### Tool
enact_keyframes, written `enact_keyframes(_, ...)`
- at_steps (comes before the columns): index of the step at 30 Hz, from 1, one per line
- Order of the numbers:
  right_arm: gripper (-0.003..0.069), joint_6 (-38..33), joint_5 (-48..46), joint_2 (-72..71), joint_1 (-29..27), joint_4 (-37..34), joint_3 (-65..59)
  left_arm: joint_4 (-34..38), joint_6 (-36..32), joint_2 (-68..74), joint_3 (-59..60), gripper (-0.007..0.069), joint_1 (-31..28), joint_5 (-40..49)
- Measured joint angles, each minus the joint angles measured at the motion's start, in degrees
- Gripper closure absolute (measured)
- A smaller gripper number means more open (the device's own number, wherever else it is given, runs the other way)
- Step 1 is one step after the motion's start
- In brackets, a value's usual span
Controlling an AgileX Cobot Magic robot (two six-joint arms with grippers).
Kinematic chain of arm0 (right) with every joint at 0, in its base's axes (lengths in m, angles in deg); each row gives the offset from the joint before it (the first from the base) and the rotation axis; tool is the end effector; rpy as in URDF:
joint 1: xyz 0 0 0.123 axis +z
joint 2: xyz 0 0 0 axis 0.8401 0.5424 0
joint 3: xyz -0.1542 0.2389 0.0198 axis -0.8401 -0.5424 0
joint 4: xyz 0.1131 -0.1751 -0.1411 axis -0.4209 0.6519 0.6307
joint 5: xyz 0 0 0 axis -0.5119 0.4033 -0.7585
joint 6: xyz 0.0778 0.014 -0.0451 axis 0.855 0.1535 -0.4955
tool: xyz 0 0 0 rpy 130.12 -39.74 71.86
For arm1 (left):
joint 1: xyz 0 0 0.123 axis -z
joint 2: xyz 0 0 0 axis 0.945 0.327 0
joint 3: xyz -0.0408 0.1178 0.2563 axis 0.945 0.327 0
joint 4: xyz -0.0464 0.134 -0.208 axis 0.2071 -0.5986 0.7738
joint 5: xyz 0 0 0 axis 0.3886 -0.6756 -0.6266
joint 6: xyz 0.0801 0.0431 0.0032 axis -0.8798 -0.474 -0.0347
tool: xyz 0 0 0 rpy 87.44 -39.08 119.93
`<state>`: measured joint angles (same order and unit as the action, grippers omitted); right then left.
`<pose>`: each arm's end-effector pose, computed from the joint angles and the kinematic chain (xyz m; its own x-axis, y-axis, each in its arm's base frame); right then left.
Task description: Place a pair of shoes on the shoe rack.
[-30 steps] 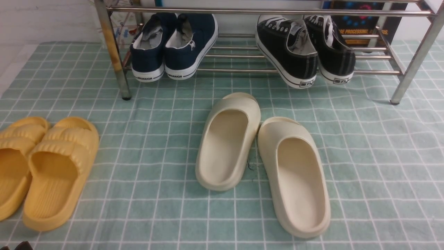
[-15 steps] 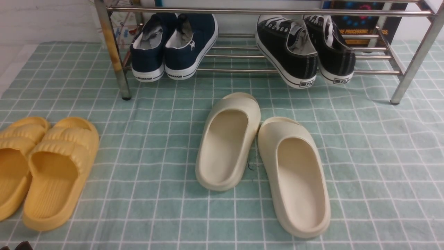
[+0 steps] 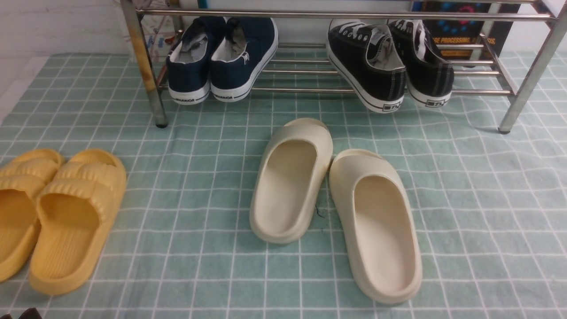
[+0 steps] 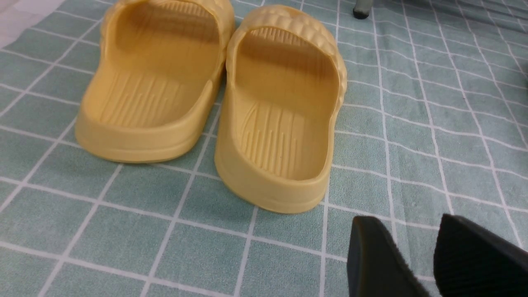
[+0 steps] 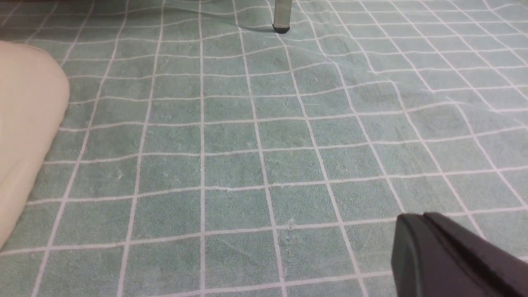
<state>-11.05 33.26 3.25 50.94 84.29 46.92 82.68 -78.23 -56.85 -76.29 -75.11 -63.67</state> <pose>0.0516 -0.0094 0.1740 -0.2898 0.0517 -0.9557 0.1539 0.9881 0.0068 0.0523 0.0031 0.1690 -0.2898 -0.2383 -0.9269 -0.1322 0.9692 -0.2078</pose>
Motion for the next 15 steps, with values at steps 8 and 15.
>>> enact_keyframes(8,0.0643,0.0,0.0,0.0,0.0,0.0,0.0,0.0,0.0,0.0,0.0,0.0386,0.0,0.0)
enact_keyframes(15,0.0638,0.0,0.0,0.0,0.0,0.0,0.0,0.0,0.0,0.0,0.0,0.0386,0.0,0.0)
